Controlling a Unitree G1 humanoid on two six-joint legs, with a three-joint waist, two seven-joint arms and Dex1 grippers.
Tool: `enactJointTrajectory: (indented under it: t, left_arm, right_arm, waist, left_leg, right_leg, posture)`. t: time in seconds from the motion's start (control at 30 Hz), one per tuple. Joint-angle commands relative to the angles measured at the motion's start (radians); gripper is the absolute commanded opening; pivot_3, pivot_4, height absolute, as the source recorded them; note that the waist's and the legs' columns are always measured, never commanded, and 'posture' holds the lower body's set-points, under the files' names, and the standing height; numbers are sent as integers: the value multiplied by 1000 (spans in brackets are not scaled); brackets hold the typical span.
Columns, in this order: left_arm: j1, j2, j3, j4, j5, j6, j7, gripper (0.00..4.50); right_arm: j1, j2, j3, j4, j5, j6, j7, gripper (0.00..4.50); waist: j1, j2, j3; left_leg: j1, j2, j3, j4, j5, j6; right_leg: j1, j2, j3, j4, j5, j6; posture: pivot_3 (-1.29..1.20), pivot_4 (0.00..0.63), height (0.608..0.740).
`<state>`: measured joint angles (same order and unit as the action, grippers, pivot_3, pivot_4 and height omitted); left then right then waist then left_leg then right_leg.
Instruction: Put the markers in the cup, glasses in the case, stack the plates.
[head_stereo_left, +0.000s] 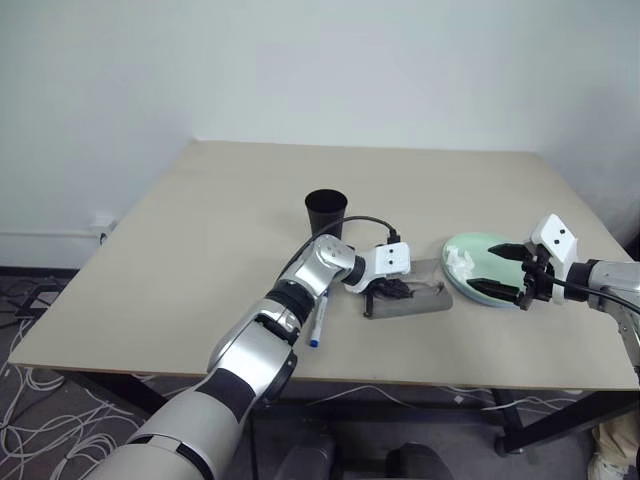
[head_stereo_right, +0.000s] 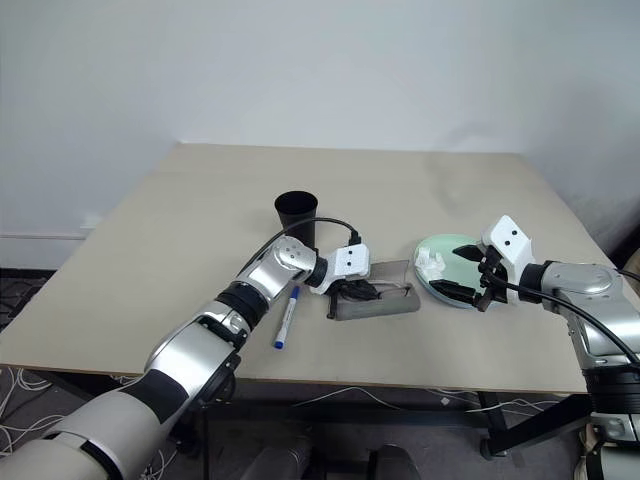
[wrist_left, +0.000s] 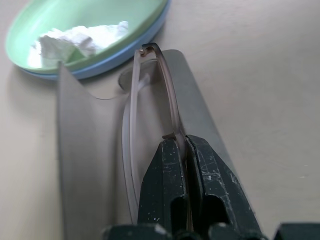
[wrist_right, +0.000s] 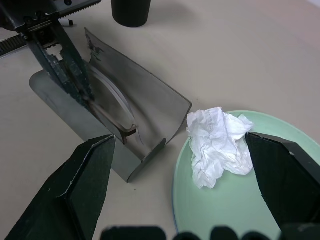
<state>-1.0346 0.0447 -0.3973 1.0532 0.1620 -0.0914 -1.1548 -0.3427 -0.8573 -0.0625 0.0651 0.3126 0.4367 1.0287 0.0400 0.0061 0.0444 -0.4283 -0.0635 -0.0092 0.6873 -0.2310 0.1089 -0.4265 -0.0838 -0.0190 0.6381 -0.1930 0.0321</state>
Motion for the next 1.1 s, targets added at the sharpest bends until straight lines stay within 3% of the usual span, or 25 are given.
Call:
enactJointTrajectory:
  t: [0.03,0.4,0.83,0.93,1.1]
  left_arm:
    - [-16,-11,6,-14,-10,80,-66,14]
    - [-91,-32,27,21,-1,151,-89,14]
    - [-105,-27,47,25,-37,272,-269,14]
    - [-104,-28,53,25,-37,277,-255,642]
    - [-112,-26,72,29,-47,288,-239,2334]
  right_arm:
    - [-8,-8,-24,-31,1,-9,-8,4500]
    - [-10,-2,-17,-33,-2,-13,-10,4500]
    - [5,-1,-22,-48,0,-5,-17,4500]
    - [5,0,-19,-49,0,-5,-19,4500]
    - [-1,1,-15,-44,-2,-6,-20,4500]
  waist:
    - [0,0,0]
    - [0,0,0]
    - [-1,0,0]
    - [-1,0,0]
    - [-1,0,0]
  left_leg:
    - [0,0,0,0,0,0]
    - [0,0,0,0,0,1]
    - [0,0,0,0,0,1]
    - [0,0,0,0,0,1]
    - [0,0,0,0,0,1]
  right_leg:
    - [0,0,0,0,0,0]
    - [0,0,-4,0,0,0]
    - [0,0,-4,0,0,0]
    - [0,0,-4,0,0,0]
    - [0,0,-2,0,0,0]
  posture:
    - [0,0,731]
    - [0,0,731]
    - [0,0,731]
    - [0,0,731]
    - [0,0,731]
